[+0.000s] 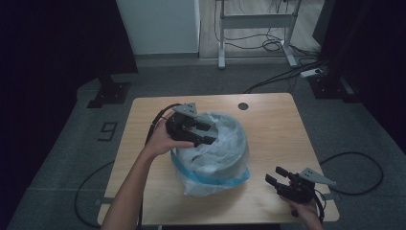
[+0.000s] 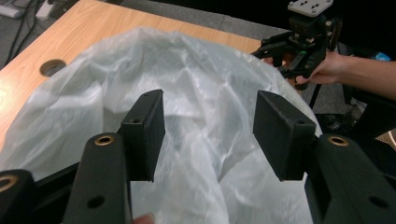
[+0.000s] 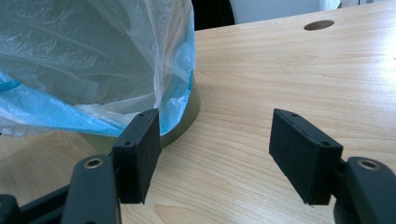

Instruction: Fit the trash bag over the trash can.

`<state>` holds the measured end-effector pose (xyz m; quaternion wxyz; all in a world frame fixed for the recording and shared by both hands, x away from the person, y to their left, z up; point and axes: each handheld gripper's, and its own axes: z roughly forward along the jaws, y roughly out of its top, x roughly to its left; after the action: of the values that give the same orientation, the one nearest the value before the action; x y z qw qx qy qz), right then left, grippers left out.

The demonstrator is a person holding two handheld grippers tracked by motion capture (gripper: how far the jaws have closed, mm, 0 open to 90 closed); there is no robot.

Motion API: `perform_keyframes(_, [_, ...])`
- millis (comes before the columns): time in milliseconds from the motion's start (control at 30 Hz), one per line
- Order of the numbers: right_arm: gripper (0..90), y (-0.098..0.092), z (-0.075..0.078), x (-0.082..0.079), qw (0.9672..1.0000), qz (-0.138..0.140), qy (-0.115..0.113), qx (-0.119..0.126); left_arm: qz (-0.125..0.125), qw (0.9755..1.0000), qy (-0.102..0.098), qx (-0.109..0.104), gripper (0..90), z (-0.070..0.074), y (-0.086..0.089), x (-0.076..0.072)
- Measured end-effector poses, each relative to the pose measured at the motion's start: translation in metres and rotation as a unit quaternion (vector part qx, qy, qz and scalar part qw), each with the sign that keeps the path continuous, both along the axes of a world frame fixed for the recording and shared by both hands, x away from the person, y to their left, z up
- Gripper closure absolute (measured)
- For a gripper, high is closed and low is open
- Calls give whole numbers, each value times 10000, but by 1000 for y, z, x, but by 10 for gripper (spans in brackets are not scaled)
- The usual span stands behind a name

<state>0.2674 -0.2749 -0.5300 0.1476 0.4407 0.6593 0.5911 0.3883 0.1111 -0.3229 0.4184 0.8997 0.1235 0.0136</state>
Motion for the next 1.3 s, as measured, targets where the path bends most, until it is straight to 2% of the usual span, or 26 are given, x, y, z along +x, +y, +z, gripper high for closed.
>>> perform_keyframes(133, [332, 0, 0, 0, 10000, -1, 2, 3, -108, 9999, 31, 52, 442, -1, -15, 4])
perform_keyframes(400, [332, -2, 0, 0, 10000, -12, 2, 34, -318, 9986, 69, 413, 495, -5, -46, 9])
perform_keyframes(467, [332, -2, 0, 0, 10000, -17, 5, 39, -324, 9985, 86, 442, 511, -6, -49, 9])
perform_keyframes(567, [332, -2, 0, 0, 10000, -10, 13, 41, -365, 9968, 137, 697, 557, -11, -61, 12])
perform_keyframes(600, [332, -2, 0, 0, 10000, -7, 9, 39, -365, 9968, 137, 697, 571, -11, -61, 12])
perform_keyframes(633, [331, -2, 0, 0, 10000, -4, 7, 40, -391, 9957, 185, 818, 589, -14, -67, 14])
perform_keyframes(767, [332, -3, 0, 0, 10000, -4, 11, 49, -430, 9931, 258, 1061, 623, -22, -77, 16])
perform_keyframes(967, [332, -3, -1, 1, 10000, 0, 24, 49, -497, 9877, 214, 1468, 630, -31, -89, 15])
perform_keyframes(1000, [332, -3, -1, 1, 10000, 0, 24, 49, -497, 9877, 214, 1468, 630, -31, -89, 15])
perform_keyframes(1033, [331, -3, 0, 0, 10000, 5, 17, 47, -518, 9860, 215, 1570, 629, -35, -93, 15])
perform_keyframes(1133, [332, -3, 0, 0, 10000, 9, 21, 47, -526, 9847, 230, 1643, 628, -37, -95, 15])
perform_keyframes(1167, [332, -3, -1, 1, 10000, 5, 26, 50, -523, 9833, 241, 1724, 627, -40, -98, 15])
perform_keyframes(1267, [332, -3, 0, 0, 10000, 11, 25, 45, -542, 9820, 231, 1794, 614, -42, -100, 15])
perform_keyframes(1300, [332, -3, 0, 0, 10000, 12, 23, 43, -534, 9824, 202, 1779, 607, -41, -100, 14])
